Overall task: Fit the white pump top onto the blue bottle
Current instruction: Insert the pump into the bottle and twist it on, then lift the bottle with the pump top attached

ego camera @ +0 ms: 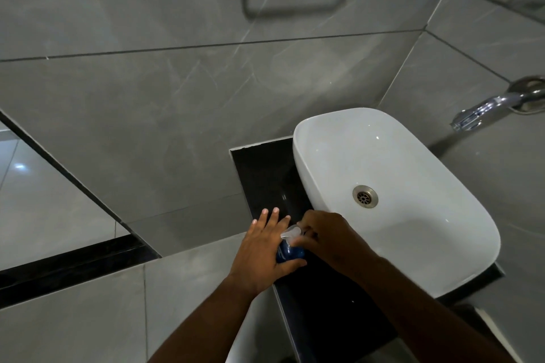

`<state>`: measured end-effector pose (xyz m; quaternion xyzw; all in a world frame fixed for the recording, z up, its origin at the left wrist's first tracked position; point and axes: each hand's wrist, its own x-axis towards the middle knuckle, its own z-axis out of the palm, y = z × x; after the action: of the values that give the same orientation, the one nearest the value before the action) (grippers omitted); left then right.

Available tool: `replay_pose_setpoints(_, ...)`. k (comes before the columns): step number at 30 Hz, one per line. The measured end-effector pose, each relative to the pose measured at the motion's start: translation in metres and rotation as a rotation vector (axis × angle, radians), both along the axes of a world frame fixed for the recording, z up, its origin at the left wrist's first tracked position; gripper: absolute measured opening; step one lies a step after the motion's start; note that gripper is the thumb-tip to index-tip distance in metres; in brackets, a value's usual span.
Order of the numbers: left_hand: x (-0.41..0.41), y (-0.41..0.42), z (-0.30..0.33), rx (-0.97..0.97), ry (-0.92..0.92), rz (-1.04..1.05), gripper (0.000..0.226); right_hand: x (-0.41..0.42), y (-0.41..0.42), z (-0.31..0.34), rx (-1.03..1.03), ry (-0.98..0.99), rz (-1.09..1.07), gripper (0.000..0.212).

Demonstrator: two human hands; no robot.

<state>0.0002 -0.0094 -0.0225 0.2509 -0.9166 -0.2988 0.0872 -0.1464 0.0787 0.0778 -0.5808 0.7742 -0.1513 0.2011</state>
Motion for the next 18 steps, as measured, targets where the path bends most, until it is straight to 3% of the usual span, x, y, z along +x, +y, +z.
replay_pose_setpoints(4, -0.001, 0.003, 0.010, 0.064, 0.011, 0.006, 0.095, 0.001, 0.010, -0.010, -0.114, -0.105, -0.081, 0.032)
replay_pose_setpoints(8, -0.002, 0.008, 0.013, 0.319, 0.068, 0.110, 0.109, 0.009, 0.024, -0.034, -0.107, -0.298, -0.263, 0.054)
replay_pose_setpoints(11, -0.002, 0.011, 0.010, 0.346, 0.105, 0.187, 0.088, 0.018, 0.025, -0.050, -0.157, -0.589, -0.306, 0.034)
replay_pose_setpoints(14, -0.004, 0.012, 0.011, 0.342, 0.171, 0.208, 0.067, 0.024, 0.019, -0.053, -0.237, -0.803, -0.414, 0.031)
replay_pose_setpoints(18, -0.009, -0.005, 0.008, 0.369, 0.215, 0.234, 0.073, 0.027, 0.001, -0.051, -0.282, -0.793, -0.433, 0.028)
